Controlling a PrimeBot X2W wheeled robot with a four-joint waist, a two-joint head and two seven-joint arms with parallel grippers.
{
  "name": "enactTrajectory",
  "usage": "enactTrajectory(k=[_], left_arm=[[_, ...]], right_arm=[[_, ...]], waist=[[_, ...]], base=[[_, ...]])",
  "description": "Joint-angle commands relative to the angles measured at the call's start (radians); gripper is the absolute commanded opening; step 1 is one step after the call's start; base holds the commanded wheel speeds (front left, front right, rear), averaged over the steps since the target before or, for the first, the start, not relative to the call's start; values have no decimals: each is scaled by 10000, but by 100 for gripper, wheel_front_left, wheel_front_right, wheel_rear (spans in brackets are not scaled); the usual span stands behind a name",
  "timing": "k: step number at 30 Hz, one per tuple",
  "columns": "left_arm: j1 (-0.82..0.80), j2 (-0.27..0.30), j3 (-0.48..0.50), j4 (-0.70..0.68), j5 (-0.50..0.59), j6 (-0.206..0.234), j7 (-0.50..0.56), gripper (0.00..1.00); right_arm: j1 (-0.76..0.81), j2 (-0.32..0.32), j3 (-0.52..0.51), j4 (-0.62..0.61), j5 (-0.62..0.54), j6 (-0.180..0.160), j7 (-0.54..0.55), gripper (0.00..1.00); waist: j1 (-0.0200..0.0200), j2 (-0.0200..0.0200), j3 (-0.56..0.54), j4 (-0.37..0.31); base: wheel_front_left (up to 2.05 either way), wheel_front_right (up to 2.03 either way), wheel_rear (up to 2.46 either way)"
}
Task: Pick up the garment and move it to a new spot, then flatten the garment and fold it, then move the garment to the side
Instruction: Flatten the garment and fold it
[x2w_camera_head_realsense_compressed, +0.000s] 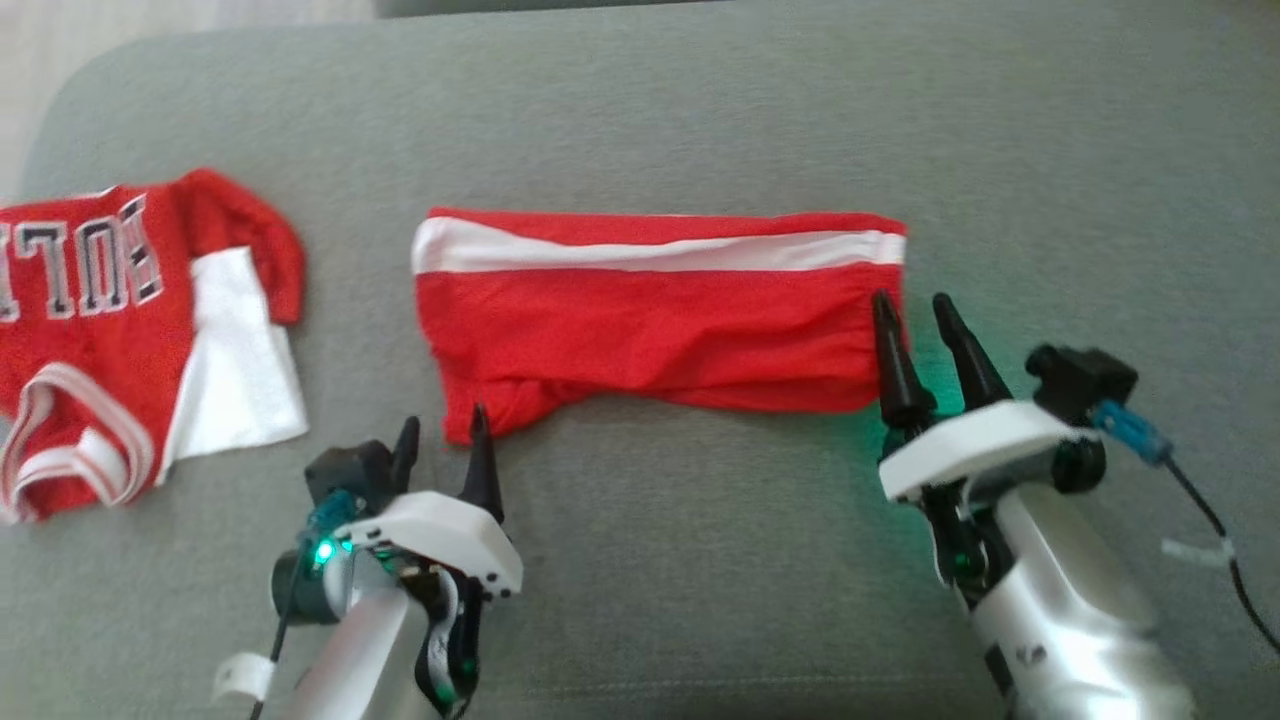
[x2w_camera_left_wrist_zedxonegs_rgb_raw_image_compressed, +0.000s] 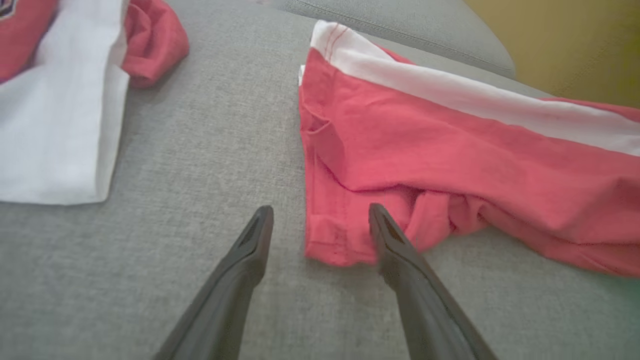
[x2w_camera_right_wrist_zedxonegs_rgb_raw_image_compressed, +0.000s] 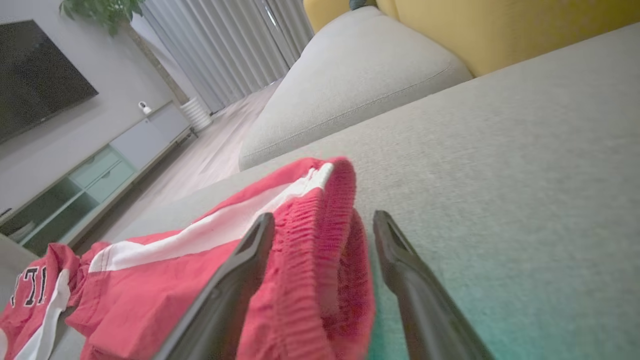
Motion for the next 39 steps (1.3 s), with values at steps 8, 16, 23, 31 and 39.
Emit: enactTrajectory(k=[8, 16, 23, 31, 39], left_arm=[[-77, 168, -7, -854, 224, 76, -60, 100], [-72, 168, -6, -1110, 473, 23, -60, 100], [57, 168, 97, -1159, 638, -26, -60, 100], [354, 168, 37, -1088, 613, -109, -61, 100], [734, 168, -283, -991, 369, -172, -61, 100]], right_arm=[[-938, 126, 330, 2095, 194, 65, -65, 100], [-710, 126, 589, 2911, 803, 65, -65, 80], [-641, 93, 530, 2149, 1388, 65, -65, 0], [-815, -615, 146, 1445, 1565, 65, -57, 0], [-938, -650, 1811, -364, 2762, 65, 1271, 0]], waist=[[0, 0, 277, 821], [0, 0, 320, 772], [0, 0, 35, 500], [0, 0, -365, 424], [0, 0, -718, 800]], base=[[0, 0, 0], [0, 0, 0], [0, 0, 0], [0, 0, 0], [0, 0, 0]])
